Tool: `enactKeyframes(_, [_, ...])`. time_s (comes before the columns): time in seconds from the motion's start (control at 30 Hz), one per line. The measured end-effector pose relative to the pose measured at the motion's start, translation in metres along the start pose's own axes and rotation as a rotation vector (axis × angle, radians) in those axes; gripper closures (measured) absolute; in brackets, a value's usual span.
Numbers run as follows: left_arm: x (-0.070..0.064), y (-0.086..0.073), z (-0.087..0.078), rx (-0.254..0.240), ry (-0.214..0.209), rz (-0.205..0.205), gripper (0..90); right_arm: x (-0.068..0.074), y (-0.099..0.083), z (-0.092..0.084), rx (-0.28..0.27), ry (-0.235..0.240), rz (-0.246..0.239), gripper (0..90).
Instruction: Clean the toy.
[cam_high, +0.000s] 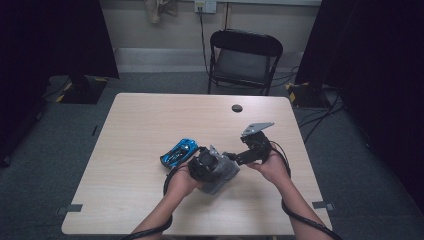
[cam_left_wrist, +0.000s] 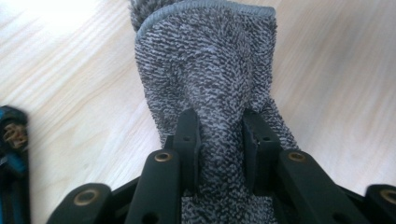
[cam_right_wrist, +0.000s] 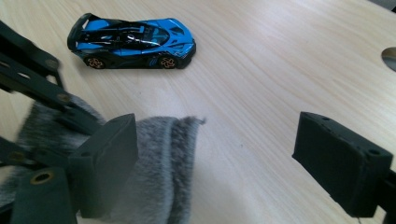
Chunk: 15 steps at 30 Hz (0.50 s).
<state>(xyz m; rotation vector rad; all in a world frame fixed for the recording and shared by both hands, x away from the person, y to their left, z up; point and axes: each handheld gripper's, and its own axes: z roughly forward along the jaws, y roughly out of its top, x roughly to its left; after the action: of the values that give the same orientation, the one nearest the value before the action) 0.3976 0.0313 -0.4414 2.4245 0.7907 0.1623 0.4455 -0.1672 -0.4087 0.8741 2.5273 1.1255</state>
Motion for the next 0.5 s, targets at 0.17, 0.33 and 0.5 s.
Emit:
enactKeyframes(0.17, [-0.003,0.001,0.014,-0.015,0.020,0.021,55.1,-0.004,-0.007,-0.010,-0.026,0.010,0.011,13.6])
enactKeyframes(0.33, [-0.004,-0.002,0.010,-0.054,0.028,-0.007,38.2,-0.002,-0.014,-0.007,-0.024,0.021,0.005,13.6])
enactKeyframes(0.5, [-0.002,-0.016,-0.009,-0.081,0.055,-0.030,33.4,0.006,-0.019,0.001,-0.013,0.045,-0.005,13.6])
